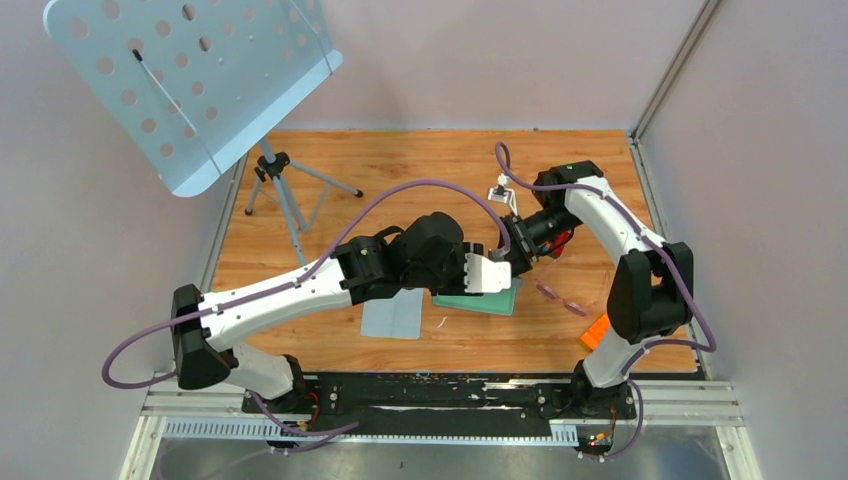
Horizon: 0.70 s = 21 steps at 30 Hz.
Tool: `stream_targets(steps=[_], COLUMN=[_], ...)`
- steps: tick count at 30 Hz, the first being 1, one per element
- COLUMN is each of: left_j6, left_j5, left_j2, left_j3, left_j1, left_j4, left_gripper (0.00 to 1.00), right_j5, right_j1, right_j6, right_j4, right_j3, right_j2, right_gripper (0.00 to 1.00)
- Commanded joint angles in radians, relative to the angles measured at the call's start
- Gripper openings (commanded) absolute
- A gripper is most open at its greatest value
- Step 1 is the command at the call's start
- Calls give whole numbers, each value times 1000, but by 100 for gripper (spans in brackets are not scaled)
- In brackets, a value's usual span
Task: Organize the sunglasses
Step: Open the sunglasses case.
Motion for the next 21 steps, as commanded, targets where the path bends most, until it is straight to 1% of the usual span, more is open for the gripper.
stream_targets(steps=[1,5,9,13,15,16,17,19,20,21], left_j6=[-15,-34,-41,-44,-46,-45,-43,-38,-35,-31], left_j5=[43,69,73,74,71,70,64,54,49,43], left_j2=[26,34,38,36,35,35,35,32,31,27], left_j3=[-10,-1,-5,-13,-16,-18,-20,-28,-31,-36], left_j1=[6,6,4,3,3,3,3,3,2,3], left_j4=[-4,-7,-9,-2,1,3,4,7,9,12], left_gripper=[40,34,20,4,0,0,0,0,0,0], right_j5=[-33,-33,-42,-48,-51,-53,-57,-66,-73,-77], right_j1=[15,15,15,15,15,16,15,15,13,10], right_j6=[-39,-43,-45,-47,-47,-47,-47,-56,-73,-83], right_j4=[-40,-41,-41,-42,-41,-43,-46,-62,-82,-91], right_j3=[12,10,4,-3,-4,-4,-3,5,13,20], right_j2=[-14,-13,-13,-11,-10,-9,-8,-6,-3,-2], right_gripper=[0,0,0,0,0,1,5,19,28,44])
